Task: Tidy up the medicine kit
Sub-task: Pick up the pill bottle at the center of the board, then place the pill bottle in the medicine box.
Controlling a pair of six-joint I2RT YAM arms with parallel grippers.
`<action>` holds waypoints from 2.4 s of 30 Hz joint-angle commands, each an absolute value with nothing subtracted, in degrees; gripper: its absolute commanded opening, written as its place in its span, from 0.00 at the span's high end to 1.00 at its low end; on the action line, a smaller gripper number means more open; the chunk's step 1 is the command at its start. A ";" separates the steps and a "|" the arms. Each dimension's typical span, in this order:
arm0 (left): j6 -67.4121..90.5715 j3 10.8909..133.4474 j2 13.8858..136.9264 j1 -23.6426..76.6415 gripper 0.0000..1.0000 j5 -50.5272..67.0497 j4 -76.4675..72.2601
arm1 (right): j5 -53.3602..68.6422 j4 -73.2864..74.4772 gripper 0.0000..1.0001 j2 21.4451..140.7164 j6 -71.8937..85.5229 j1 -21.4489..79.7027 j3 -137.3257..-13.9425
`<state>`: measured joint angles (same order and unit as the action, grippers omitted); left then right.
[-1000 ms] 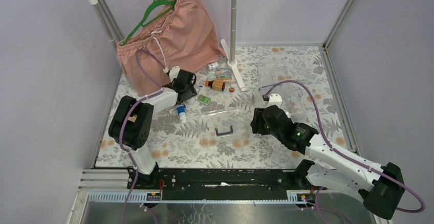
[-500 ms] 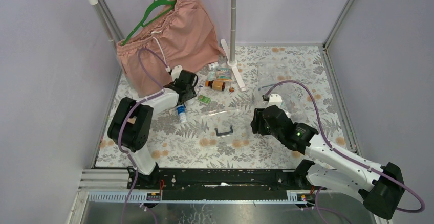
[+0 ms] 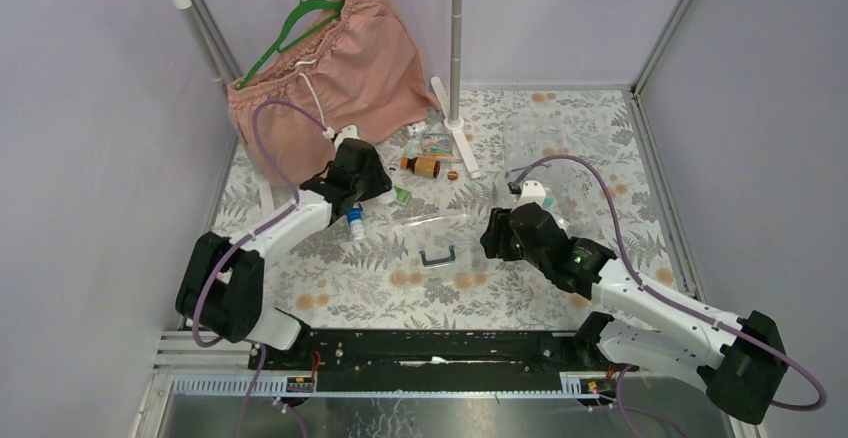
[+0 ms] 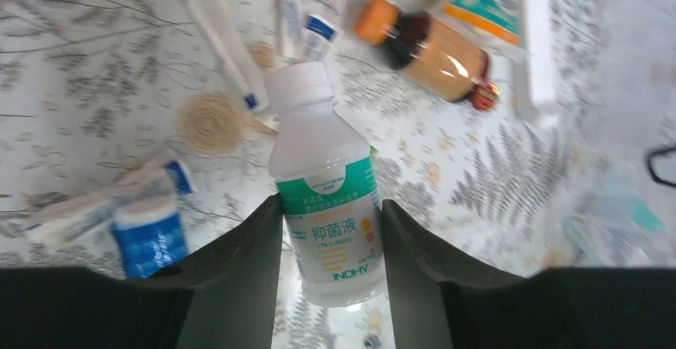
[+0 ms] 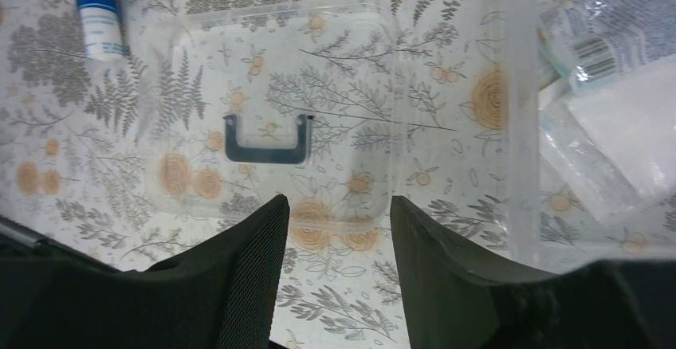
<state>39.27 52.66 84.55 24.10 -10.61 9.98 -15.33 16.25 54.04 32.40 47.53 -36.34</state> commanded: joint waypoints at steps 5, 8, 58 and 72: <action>37.56 51.09 77.38 27.14 0.69 8.99 -0.51 | -5.65 6.96 0.38 56.74 36.86 47.90 -40.96; 37.57 50.75 74.43 27.66 0.69 13.06 -4.22 | -1.18 2.59 0.36 57.39 39.77 47.18 -41.32; 40.26 43.04 58.40 27.85 0.70 32.26 -25.74 | 26.99 -51.01 0.41 74.96 69.33 34.19 -45.92; 39.73 43.57 59.22 27.77 0.37 29.18 -25.38 | 21.31 -35.68 0.69 71.71 58.45 34.06 -48.40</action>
<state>41.25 43.05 59.72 27.66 30.61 -20.99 24.71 -44.25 75.07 65.91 34.33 -44.53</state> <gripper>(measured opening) 0.574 0.542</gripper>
